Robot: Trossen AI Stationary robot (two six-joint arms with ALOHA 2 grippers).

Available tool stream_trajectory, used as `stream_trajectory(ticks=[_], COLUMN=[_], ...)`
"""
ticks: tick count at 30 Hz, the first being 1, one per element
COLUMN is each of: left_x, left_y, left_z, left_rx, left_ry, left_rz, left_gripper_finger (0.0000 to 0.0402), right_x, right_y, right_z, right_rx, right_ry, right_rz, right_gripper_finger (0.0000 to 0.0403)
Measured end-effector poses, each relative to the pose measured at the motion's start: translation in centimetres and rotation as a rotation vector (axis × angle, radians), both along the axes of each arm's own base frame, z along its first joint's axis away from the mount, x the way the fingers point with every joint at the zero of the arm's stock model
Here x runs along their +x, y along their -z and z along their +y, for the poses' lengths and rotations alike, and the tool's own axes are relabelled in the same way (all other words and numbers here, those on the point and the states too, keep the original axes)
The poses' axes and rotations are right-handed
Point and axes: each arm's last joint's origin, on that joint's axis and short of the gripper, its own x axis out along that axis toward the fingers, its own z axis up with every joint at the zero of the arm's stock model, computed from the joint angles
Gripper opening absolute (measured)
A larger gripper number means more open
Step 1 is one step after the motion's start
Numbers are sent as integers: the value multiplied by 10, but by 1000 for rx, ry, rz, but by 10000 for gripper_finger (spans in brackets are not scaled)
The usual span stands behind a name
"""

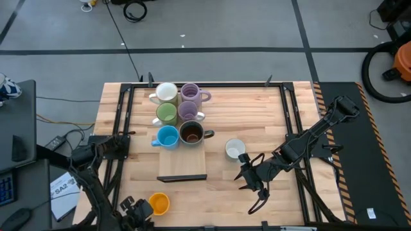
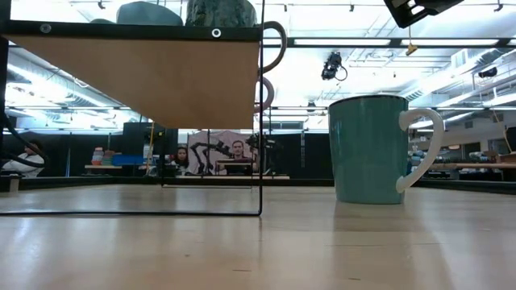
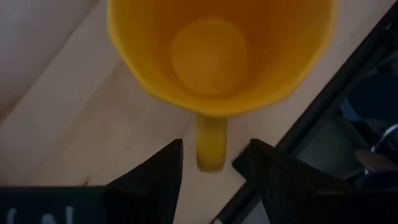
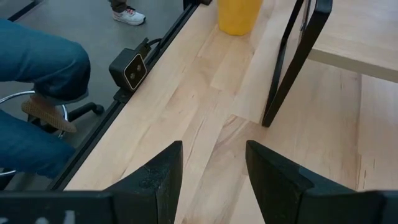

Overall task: Place coffee mugs
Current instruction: Put the yellow mug on the shelf

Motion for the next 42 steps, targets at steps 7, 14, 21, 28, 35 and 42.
stream_trajectory(ticks=[7, 14, 21, 28, 35, 42], left_x=[0, 2, 3, 6, 8, 8], left_y=[1, 3, 3, 3, 3, 3], left_z=[1, -2, -2, 0, 1, 1], left_rx=[21, 5, 28, 34, 31, 18], left_ry=[0, -1, 44, 50, 46, 43], left_rz=[-15, -27, -48, -44, -34, -9], left_gripper_finger=[192, 192, 192, 177, 135, 84], right_x=[0, 0, 0, 0, 0, 0], right_y=[0, 0, 0, 0, 0, 0], right_z=[0, 0, 0, 0, 0, 0], right_rx=[0, 0, 0, 0, 0, 0], right_ry=[0, 0, 0, 0, 0, 0], right_rz=[0, 0, 0, 0, 0, 0], right_gripper_finger=[181, 181, 181, 181, 181, 181])
